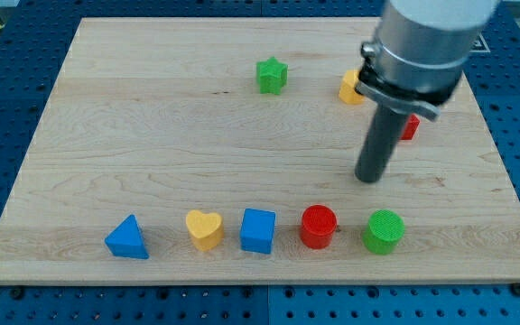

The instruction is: Place the red star at the bottom right of the board

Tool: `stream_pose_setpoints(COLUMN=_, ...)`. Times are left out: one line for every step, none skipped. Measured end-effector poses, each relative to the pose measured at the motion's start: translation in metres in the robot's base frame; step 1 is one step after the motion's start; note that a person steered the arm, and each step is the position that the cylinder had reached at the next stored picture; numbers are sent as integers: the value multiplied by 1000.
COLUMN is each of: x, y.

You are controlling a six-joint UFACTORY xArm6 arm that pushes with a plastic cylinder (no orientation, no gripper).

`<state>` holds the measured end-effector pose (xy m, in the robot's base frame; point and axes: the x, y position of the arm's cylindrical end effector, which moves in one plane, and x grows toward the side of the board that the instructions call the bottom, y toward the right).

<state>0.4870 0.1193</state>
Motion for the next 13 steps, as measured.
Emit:
stream_pose_setpoints(x=-58, y=-9)
stream_pose_setpoints(x=-80, y=7)
stream_pose_setpoints(x=-82, y=50)
stream_pose_setpoints(x=-84, y=61)
stream_pose_setpoints(x=-83, y=67)
stream_pose_setpoints(x=-83, y=80)
stream_pose_setpoints(x=-80, y=83)
stream_pose_setpoints(x=-56, y=83)
stream_pose_setpoints(x=-28, y=89)
stream_pose_setpoints(x=-4, y=105)
stream_pose_setpoints(x=-23, y=130)
stream_pose_setpoints(x=2, y=151)
stream_pose_setpoints(x=21, y=147)
